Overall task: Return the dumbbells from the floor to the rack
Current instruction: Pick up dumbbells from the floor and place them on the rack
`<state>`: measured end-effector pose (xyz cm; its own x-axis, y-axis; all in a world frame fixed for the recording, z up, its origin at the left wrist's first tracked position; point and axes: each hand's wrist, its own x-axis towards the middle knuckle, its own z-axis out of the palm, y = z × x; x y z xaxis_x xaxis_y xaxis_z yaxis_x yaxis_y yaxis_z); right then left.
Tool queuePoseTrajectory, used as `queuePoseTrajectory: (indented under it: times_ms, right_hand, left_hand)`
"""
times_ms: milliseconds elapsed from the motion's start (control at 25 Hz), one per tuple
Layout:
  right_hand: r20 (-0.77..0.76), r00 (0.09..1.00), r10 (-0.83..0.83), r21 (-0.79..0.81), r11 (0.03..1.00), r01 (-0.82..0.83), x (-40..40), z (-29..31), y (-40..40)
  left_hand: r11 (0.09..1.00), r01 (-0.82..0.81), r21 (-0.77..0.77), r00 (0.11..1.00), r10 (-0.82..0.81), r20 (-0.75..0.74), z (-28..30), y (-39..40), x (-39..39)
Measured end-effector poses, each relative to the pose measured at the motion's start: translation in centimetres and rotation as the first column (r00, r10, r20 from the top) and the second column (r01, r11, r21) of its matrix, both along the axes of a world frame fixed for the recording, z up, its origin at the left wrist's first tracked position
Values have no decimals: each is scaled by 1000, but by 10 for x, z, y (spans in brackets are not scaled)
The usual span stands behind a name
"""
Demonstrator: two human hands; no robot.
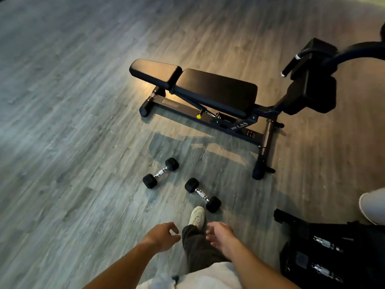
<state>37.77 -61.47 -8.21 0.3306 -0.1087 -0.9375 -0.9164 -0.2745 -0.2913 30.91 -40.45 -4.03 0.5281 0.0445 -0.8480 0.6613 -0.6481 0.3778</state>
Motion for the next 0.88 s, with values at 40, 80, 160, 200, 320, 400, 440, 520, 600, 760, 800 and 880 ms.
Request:
queuePoseTrajectory:
  times_ms: [40,80,160,200,320,400,440,520,600,760,800,880]
  right_hand:
    - [-27,999,24,-25,999,-24,24,-16,11]
    - [-28,999,40,-40,998,-41,30,-11,13]
    - [-31,999,37,-36,999,-38,58,-21,26]
    - [-29,1000,7,-34,999,-8,76,-36,37]
    - [-35,998,-60,-26,998,59,120,-97,70]
    - [-48,996,-73,-27,997,72,142,-164,92]
    - [-57,997,-59,-26,998,58,151,-196,100]
    - [-64,998,4,-42,999,-7,170,-281,115]
    - [-71,992,105,-96,989,-111,192,-365,123]
    - [-56,951,304,-284,908,-307,224,-491,119]
    - [-61,937,343,-344,874,-342,228,-516,116]
    - [-79,902,424,-437,799,-413,233,-555,110]
  left_hand:
    - [1000,-19,-20,1000,18,-25,-17,11,24]
    - [999,-26,-30,999,25,-30,-12,12,28]
    - [994,-95,-58,995,92,-50,-22,20,52]
    - [989,-124,-83,991,119,-62,-37,26,68]
    - [950,-275,-146,959,259,-117,-95,41,109]
    - [909,-383,-165,921,362,-143,-162,52,135]
    - [891,-422,-168,904,399,-156,-193,58,147]
    - [873,-452,-180,888,423,-181,-277,68,171]
    - [868,-460,-189,883,425,-196,-361,73,192]
    - [862,-466,-197,879,428,-207,-493,68,220]
    - [858,-475,-194,874,436,-214,-520,63,227]
    - [851,-492,-185,863,448,-235,-564,55,238]
